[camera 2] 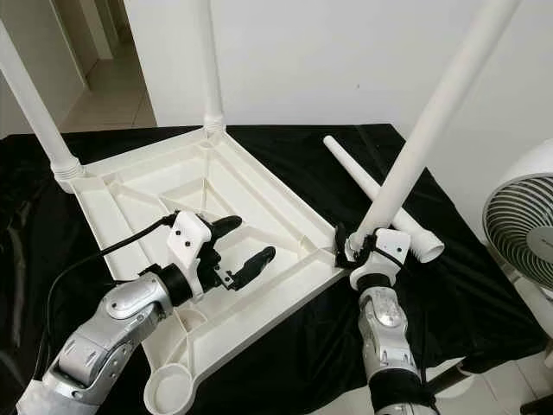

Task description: Building children table

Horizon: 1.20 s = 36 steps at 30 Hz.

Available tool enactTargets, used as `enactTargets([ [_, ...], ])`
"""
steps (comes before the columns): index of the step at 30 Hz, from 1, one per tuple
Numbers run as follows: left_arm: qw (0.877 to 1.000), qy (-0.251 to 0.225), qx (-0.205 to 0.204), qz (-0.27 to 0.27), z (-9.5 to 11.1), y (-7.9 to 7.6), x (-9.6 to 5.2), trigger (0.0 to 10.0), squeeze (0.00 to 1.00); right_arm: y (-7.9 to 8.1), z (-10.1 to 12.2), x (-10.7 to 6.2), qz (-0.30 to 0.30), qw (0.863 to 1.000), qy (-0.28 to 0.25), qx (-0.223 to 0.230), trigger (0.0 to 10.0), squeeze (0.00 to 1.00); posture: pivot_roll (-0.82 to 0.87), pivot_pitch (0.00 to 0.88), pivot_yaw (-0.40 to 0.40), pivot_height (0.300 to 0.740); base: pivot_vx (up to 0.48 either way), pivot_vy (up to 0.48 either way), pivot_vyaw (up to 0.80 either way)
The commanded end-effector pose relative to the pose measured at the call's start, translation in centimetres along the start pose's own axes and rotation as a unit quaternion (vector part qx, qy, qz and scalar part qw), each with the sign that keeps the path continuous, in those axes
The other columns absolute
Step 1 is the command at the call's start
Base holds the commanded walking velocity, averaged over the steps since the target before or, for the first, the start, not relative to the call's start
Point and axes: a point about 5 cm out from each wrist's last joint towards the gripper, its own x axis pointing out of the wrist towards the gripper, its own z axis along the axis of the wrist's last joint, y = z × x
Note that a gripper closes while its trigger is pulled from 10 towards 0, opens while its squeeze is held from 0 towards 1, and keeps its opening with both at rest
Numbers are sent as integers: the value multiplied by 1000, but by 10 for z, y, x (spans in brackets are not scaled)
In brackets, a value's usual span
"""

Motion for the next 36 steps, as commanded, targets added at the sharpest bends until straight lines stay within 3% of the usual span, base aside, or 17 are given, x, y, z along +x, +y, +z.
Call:
enactTargets([
  [1,1000,4,1,-29,0,-4,-1,10000,0,-1,-1,-1,3,1000,6,2,10000,0,11,48,30,740,0,0,0],
  [29,1000,5,1,-29,0,-4,0,10000,0,-4,19,3,38,999,-30,-25,10000,0,8,52,30,740,0,0,0],
  [36,1000,5,1,-30,0,-4,-1,10000,0,-2,26,2,86,994,-33,-51,10000,0,8,53,31,740,0,0,0],
])
